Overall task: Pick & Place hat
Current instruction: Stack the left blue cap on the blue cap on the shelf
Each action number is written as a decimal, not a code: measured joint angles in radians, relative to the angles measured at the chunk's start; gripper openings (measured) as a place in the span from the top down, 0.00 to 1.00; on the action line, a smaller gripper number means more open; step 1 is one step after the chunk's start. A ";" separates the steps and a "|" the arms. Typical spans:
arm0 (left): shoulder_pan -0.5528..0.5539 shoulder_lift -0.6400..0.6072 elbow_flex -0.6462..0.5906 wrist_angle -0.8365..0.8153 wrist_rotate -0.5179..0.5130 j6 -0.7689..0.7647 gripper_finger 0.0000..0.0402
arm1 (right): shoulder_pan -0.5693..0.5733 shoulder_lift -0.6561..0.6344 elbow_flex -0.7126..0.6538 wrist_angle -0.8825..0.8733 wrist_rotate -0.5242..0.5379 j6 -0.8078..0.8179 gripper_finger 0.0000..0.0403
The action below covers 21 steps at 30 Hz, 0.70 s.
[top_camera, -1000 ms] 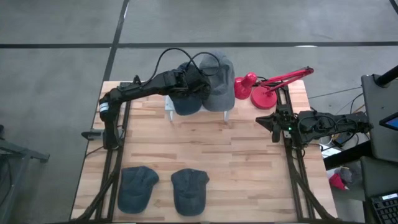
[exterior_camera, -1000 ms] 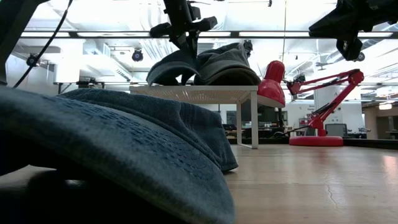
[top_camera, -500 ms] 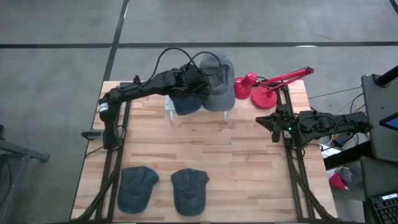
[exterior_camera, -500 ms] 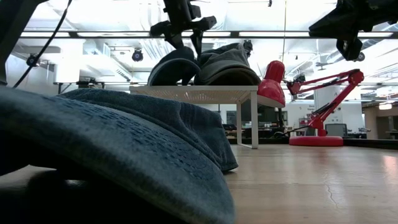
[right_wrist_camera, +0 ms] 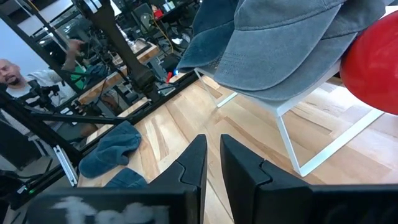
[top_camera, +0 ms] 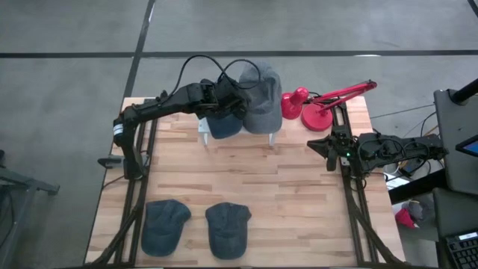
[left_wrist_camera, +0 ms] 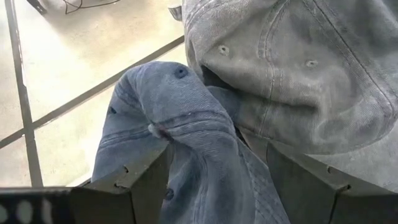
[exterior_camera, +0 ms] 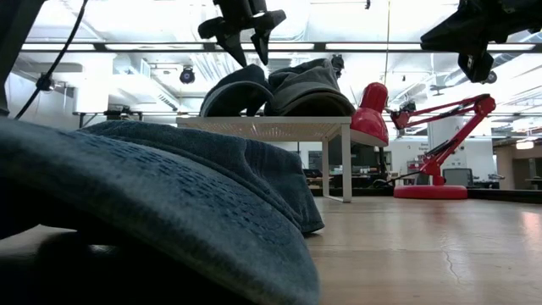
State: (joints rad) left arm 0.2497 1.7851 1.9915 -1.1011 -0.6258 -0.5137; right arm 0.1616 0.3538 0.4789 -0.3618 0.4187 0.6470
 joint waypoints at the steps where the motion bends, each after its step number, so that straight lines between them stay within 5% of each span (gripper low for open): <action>1: 0.000 0.000 0.000 0.001 0.000 0.000 0.33 | 0.000 0.000 0.000 0.000 0.000 0.000 0.89; 12: -0.029 -0.054 0.000 -0.074 0.015 -0.033 0.34 | 0.000 0.001 0.000 0.000 0.000 0.000 0.89; 21: -0.139 -0.111 0.000 -0.384 0.145 -0.326 0.34 | 0.000 0.001 0.000 0.000 0.000 0.000 0.89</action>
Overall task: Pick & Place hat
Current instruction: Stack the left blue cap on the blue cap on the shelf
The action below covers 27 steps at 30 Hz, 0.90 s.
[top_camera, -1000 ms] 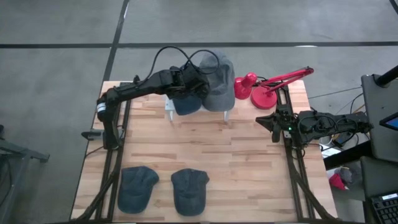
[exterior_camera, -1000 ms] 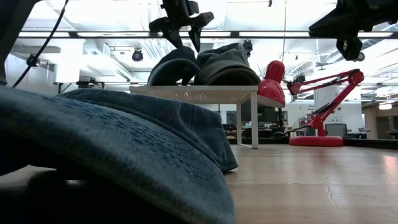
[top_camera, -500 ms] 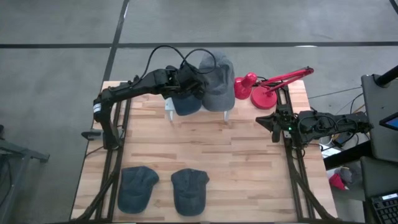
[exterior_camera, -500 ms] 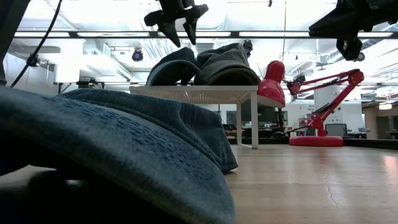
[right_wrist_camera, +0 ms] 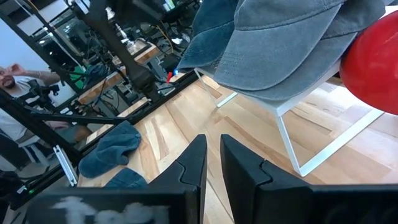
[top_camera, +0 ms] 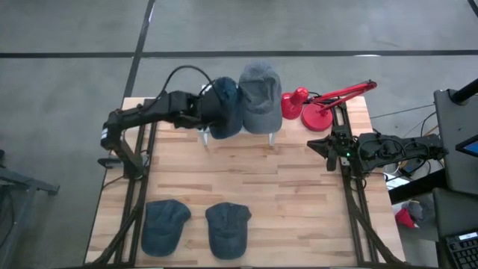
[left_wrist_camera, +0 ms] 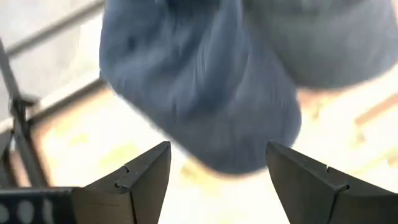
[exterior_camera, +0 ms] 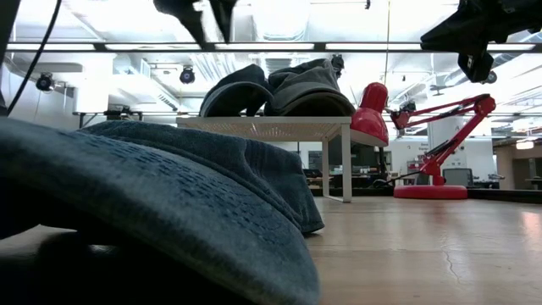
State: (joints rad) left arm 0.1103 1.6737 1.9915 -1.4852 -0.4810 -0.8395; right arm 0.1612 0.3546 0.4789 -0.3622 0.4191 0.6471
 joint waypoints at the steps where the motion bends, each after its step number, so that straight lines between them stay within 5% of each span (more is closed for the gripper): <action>1: -0.019 0.000 0.000 -0.036 0.006 -0.041 0.34 | 0.000 0.000 0.000 0.000 0.000 0.000 0.89; 14: -0.257 0.003 -0.056 -0.085 0.057 -0.401 0.34 | 0.000 0.000 0.000 0.000 0.000 -0.004 0.89; 27: -0.465 0.004 -0.301 -0.081 0.312 -0.956 0.34 | 0.000 -0.001 0.000 0.000 -0.015 -0.002 0.89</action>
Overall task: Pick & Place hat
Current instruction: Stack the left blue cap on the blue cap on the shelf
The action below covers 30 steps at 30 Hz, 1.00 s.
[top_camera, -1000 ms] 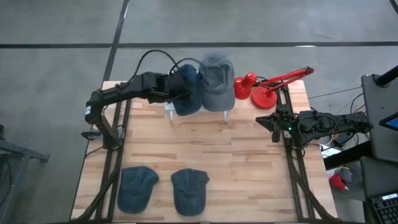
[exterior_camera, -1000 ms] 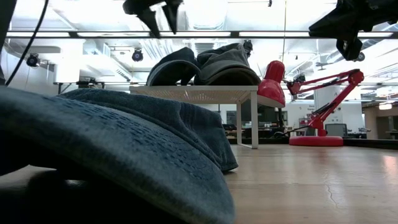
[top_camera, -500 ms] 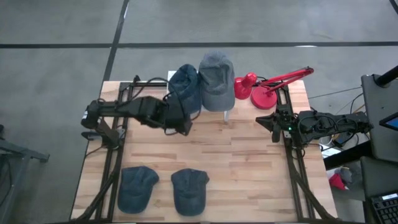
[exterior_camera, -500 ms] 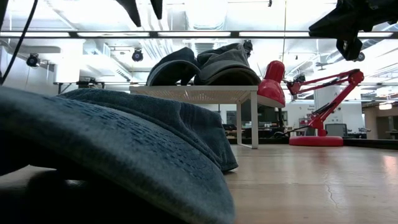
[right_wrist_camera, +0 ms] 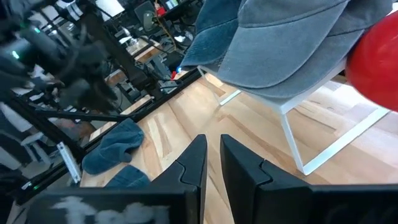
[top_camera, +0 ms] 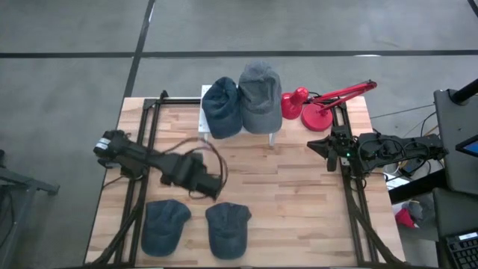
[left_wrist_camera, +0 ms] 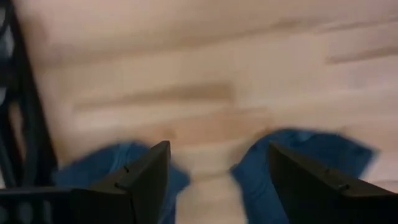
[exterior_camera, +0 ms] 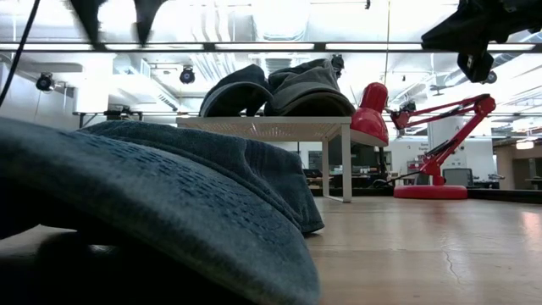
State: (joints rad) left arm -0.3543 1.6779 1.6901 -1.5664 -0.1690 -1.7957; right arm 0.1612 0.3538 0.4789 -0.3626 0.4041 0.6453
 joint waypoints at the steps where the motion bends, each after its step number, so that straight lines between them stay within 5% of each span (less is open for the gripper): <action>1: -0.021 0.000 -0.023 0.004 0.022 -0.045 0.34 | 0.000 0.000 0.000 0.000 -0.009 0.000 0.89; 12: -0.214 0.001 -0.227 0.125 0.055 -0.375 0.34 | 0.000 0.000 0.000 -0.001 -0.020 -0.070 0.89; 30: -0.221 0.001 -0.291 0.116 0.055 -0.344 0.34 | 0.000 0.001 -0.008 -0.004 -0.039 -0.206 0.89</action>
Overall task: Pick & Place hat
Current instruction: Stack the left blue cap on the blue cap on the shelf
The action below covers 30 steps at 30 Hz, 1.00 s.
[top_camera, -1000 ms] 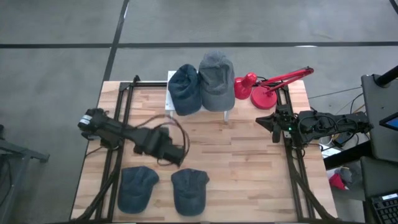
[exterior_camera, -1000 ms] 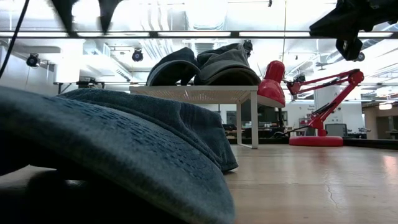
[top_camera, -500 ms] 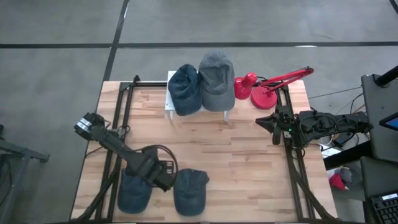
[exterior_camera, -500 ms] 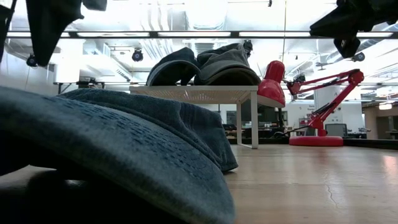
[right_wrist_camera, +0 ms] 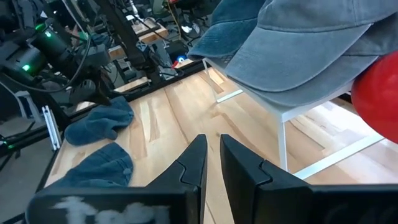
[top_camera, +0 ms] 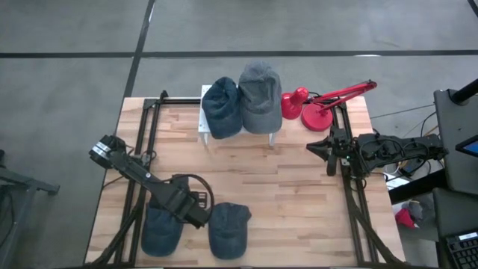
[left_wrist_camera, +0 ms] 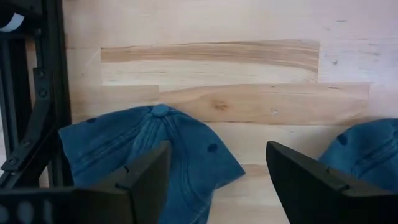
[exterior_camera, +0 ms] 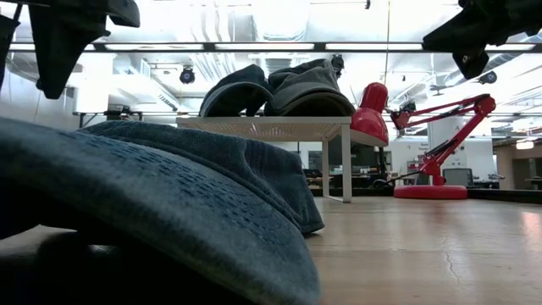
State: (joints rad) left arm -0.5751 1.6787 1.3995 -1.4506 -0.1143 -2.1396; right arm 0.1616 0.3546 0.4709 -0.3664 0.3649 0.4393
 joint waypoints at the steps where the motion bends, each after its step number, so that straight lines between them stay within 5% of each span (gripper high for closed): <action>1: 0.000 0.000 -0.003 0.000 0.005 0.008 0.34 | 0.000 0.000 0.000 0.000 0.000 -0.002 0.89; 13: -0.018 0.001 -0.033 0.027 0.291 -0.031 0.34 | 0.000 0.000 -0.001 0.000 0.000 -0.002 0.89; 30: -0.126 0.002 -0.170 0.131 0.344 -0.184 0.34 | 0.000 -0.001 -0.002 0.000 0.000 -0.002 0.89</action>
State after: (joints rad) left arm -0.7007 1.6806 1.2296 -1.3195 0.2296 -2.3234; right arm 0.1616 0.3534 0.4690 -0.3660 0.3653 0.4374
